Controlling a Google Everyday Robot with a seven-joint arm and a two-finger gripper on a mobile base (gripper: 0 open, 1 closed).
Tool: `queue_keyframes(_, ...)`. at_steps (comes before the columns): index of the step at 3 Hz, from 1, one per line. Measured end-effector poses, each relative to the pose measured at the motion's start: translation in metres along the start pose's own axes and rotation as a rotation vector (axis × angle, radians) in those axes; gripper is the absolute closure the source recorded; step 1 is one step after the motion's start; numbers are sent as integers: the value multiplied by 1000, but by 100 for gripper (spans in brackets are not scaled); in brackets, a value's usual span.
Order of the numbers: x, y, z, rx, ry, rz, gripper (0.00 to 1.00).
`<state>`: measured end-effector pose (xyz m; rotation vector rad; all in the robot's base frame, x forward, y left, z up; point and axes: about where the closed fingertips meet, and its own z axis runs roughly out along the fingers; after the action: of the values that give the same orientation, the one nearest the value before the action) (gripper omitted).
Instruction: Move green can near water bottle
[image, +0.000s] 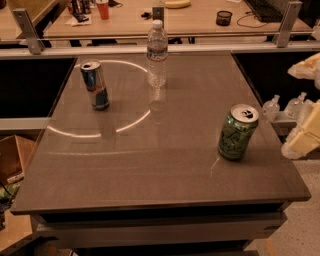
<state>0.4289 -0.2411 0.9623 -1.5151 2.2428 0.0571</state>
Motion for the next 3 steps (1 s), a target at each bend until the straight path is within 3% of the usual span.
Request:
queue_keyframes(1,36,4,3,46,-163,130,0)
queue_keyframes(2,61,13,10,77,-320,212,0)
queue_keyframes(3,69,24,17,84,-493,249,0)
